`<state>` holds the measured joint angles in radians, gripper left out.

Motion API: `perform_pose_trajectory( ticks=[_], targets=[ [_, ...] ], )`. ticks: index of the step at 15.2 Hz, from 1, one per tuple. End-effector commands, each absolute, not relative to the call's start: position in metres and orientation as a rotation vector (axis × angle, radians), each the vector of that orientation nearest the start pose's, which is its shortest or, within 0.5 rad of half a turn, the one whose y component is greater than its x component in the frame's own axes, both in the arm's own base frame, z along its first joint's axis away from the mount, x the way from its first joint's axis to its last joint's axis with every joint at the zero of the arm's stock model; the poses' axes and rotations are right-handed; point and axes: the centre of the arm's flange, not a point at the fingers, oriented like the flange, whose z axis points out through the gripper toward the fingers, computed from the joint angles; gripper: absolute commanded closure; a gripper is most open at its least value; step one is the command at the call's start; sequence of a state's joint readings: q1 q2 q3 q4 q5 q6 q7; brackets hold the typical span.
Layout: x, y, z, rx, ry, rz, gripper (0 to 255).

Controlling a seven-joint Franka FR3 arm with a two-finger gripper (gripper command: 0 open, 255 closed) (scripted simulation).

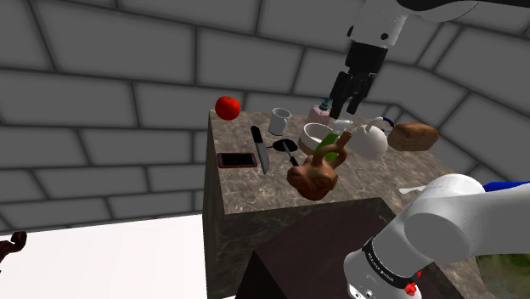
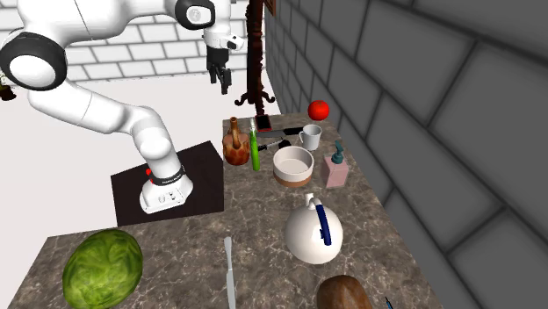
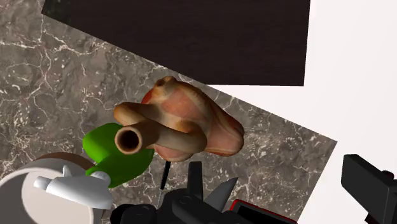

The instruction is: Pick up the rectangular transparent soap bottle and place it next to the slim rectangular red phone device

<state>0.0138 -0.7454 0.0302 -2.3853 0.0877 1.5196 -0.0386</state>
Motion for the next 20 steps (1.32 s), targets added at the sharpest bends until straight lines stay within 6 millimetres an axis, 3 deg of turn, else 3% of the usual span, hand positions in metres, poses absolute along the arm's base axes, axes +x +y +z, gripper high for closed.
perform_pose_trajectory(
  ticks=[1, 20],
  targets=[
    [0.309, 0.026, 0.560, -3.067, -0.111, 0.185, 0],
    [0.466, -0.163, 0.503, -3.056, 0.079, 0.173, 0]
  ],
)
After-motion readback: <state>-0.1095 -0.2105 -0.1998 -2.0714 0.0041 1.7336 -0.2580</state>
